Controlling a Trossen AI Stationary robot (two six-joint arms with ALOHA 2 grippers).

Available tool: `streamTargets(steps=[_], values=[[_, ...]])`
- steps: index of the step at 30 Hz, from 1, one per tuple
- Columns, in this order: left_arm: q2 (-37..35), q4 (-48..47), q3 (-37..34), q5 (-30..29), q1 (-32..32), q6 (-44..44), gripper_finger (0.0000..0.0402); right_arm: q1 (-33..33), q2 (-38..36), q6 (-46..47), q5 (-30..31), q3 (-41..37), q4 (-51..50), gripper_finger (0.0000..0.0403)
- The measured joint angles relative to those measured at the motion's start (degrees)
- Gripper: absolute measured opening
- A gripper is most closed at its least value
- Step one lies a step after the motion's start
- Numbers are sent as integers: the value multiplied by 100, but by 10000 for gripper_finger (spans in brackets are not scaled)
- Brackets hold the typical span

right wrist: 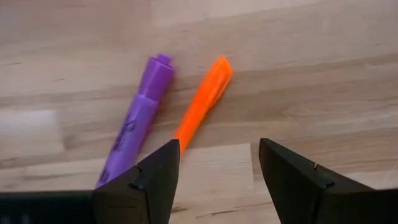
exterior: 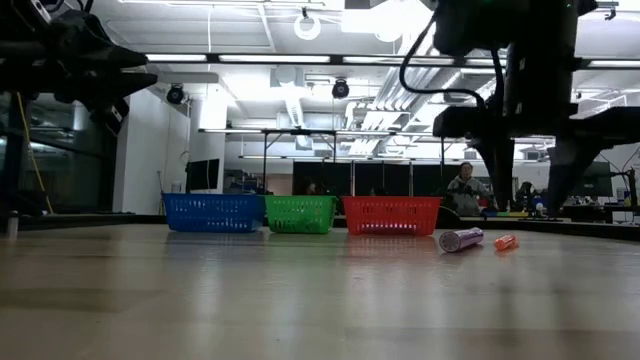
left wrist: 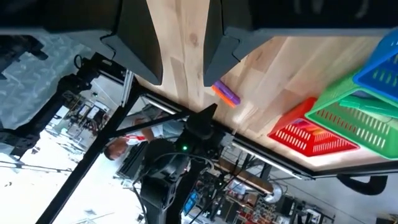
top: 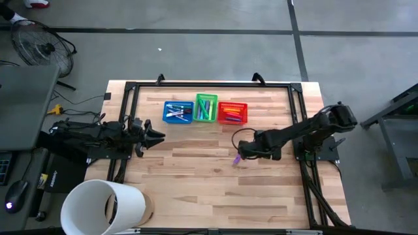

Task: Pick & Place Markers
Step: Put the orange pen into the red bin

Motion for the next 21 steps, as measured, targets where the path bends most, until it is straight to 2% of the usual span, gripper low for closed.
streamTargets(steps=[21], values=[[0,-191,0,32,0,-28,115,-378,410,192,-250,-3,149,208]])
